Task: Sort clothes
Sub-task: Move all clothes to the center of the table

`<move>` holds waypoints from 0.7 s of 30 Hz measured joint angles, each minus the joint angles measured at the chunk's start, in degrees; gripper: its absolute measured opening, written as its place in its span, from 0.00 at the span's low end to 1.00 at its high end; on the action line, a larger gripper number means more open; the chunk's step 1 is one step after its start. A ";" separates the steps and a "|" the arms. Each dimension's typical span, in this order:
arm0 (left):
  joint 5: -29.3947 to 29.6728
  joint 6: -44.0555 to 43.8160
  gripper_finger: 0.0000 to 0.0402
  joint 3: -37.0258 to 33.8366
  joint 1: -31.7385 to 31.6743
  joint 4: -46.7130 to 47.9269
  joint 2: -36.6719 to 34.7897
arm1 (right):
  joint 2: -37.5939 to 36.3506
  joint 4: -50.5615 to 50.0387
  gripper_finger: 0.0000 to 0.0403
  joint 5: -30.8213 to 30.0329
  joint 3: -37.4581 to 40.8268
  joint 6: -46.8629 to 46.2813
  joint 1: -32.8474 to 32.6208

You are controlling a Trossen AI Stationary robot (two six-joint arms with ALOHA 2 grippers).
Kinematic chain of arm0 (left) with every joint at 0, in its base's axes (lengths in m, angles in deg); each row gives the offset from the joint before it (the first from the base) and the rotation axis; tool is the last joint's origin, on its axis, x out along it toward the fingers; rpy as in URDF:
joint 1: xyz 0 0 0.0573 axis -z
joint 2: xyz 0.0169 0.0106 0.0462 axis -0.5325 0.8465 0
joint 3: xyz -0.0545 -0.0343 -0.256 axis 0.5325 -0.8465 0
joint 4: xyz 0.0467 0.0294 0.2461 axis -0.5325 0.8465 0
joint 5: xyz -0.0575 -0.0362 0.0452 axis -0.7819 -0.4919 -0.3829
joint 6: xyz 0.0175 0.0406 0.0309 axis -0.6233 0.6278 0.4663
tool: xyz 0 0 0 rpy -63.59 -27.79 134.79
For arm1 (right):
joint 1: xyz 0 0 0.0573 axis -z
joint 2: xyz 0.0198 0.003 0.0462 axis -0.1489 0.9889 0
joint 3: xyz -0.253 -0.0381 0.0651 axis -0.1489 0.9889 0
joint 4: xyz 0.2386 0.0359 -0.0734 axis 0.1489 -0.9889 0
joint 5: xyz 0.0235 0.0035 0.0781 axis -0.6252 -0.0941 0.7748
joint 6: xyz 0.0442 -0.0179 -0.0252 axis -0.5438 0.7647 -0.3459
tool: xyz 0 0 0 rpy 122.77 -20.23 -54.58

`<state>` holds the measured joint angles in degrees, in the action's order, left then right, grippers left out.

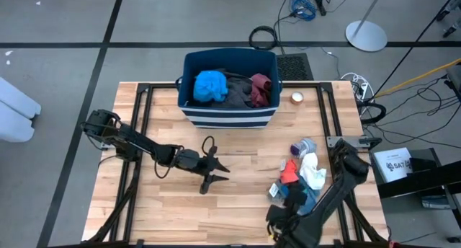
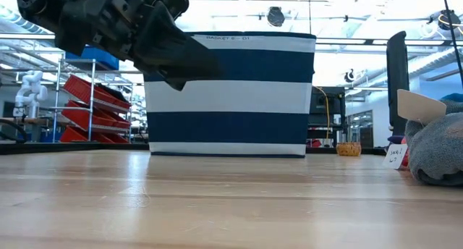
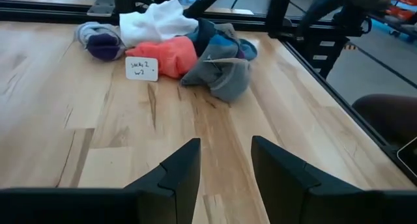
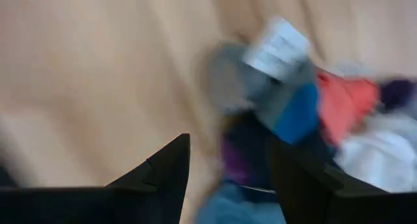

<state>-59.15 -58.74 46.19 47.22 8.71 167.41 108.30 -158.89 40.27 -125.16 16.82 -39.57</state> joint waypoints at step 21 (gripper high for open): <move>0.37 1.17 0.36 0.00 -0.43 0.60 0.00 | -33.58 5.80 0.07 27.49 46.98 -9.34 10.79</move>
<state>-58.78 -57.57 46.19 46.79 9.30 167.41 74.72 -153.09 67.76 -78.18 7.48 -28.78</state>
